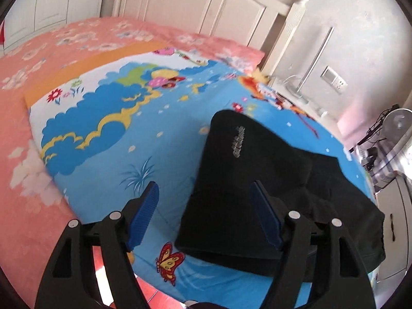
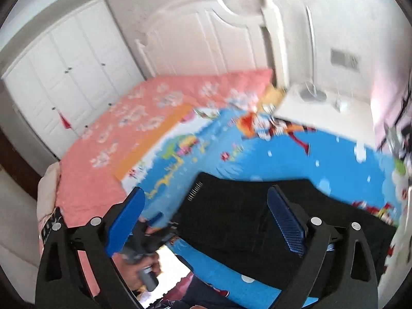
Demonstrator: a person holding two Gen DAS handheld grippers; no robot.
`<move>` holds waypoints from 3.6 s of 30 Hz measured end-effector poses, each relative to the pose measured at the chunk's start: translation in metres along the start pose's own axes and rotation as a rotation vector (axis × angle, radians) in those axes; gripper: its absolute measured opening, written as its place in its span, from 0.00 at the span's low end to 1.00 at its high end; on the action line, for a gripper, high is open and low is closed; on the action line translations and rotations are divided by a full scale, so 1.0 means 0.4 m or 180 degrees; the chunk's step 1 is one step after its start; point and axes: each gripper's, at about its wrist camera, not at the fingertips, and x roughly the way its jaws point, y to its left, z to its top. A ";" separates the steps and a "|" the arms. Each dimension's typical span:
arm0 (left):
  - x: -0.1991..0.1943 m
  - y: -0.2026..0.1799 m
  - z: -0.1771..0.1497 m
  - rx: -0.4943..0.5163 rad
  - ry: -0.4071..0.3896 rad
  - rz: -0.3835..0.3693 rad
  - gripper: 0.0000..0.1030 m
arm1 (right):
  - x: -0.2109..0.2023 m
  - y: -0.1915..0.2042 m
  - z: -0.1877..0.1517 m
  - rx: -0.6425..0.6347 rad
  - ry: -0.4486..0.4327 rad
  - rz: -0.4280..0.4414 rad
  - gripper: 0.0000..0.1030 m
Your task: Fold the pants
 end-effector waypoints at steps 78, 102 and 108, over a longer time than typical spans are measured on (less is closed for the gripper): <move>0.085 0.166 -0.073 -0.0520 0.0224 -0.1371 0.58 | 0.778 -0.192 -0.193 -0.0421 0.0640 -0.1134 0.68; 0.081 0.174 -0.059 -0.0709 -0.0026 -0.1358 0.61 | 0.783 -0.235 -0.243 -0.0234 0.0367 -0.1154 0.87; 0.122 0.160 -0.068 -0.0722 0.0150 -0.1551 0.60 | 0.782 -0.234 -0.245 -0.0238 0.0356 -0.1164 0.87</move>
